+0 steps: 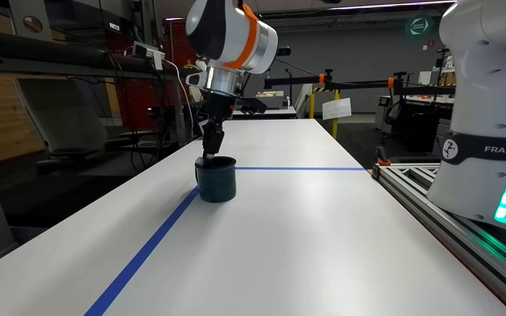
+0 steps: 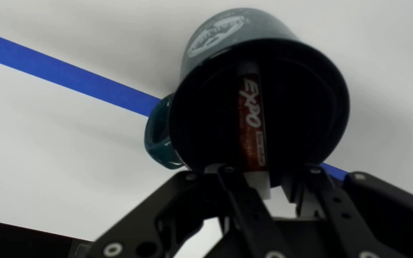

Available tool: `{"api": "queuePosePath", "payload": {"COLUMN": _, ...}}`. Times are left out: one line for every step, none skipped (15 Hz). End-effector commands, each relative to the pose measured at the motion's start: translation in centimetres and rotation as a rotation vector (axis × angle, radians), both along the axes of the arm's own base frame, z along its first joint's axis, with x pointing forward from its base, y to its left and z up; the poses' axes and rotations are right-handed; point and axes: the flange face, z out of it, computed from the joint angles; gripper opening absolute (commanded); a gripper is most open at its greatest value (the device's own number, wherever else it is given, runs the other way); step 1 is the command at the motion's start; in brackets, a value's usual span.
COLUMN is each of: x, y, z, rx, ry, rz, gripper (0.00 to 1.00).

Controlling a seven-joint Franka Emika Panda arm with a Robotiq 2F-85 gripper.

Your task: Remove the marker from the cup and place it to the left of the mug

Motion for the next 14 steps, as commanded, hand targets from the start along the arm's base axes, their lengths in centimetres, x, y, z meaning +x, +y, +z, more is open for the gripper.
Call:
{"api": "queuePosePath", "payload": {"x": 0.6, "y": 0.0, "z": -1.3, "rx": -0.034, "ry": -0.018, "rz": 0.061, "gripper": 0.01}}
{"api": "queuePosePath", "payload": {"x": 0.7, "y": 0.0, "z": -1.5, "rx": -0.038, "ry": -0.020, "rz": 0.071, "gripper": 0.03}}
{"api": "queuePosePath", "payload": {"x": 0.8, "y": 0.1, "z": -1.4, "rx": -0.037, "ry": -0.022, "rz": 0.088, "gripper": 0.05}}
{"api": "queuePosePath", "payload": {"x": 0.8, "y": 0.3, "z": -1.0, "rx": -0.032, "ry": -0.029, "rz": 0.103, "gripper": 0.05}}
{"api": "queuePosePath", "payload": {"x": 0.8, "y": 0.4, "z": -0.5, "rx": -0.028, "ry": -0.033, "rz": 0.116, "gripper": 0.05}}
{"api": "queuePosePath", "payload": {"x": 0.6, "y": 0.6, "z": 0.3, "rx": -0.022, "ry": -0.035, "rz": 0.129, "gripper": 0.05}}
{"api": "queuePosePath", "payload": {"x": 0.4, "y": 0.8, "z": 0.9, "rx": -0.020, "ry": -0.039, "rz": 0.138, "gripper": 0.05}}
{"api": "queuePosePath", "payload": {"x": 0.0, "y": 1.0, "z": 1.5, "rx": -0.014, "ry": -0.037, "rz": 0.149, "gripper": 0.05}}
{"api": "queuePosePath", "payload": {"x": -0.2, "y": 1.2, "z": 2.0, "rx": -0.008, "ry": -0.032, "rz": 0.159, "gripper": 0.05}}
{"api": "queuePosePath", "payload": {"x": -0.5, "y": 1.4, "z": 2.6, "rx": -0.005, "ry": -0.030, "rz": 0.167, "gripper": 0.05}}
{"api": "queuePosePath", "payload": {"x": -0.8, "y": 1.5, "z": 3.0, "rx": -0.011, "ry": -0.030, "rz": 0.171, "gripper": 0.05}}
{"api": "queuePosePath", "payload": {"x": -1.1, "y": 1.7, "z": 3.6, "rx": -0.020, "ry": -0.031, "rz": 0.183, "gripper": 0.05}}
{"api": "queuePosePath", "payload": {"x": -1.3, "y": 1.9, "z": 4.0, "rx": -0.029, "ry": -0.031, "rz": 0.190, "gripper": 0.05}}
{"api": "queuePosePath", "payload": {"x": -1.5, "y": 2.0, "z": 4.5, "rx": -0.041, "ry": -0.034, "rz": 0.203, "gripper": 0.05}}
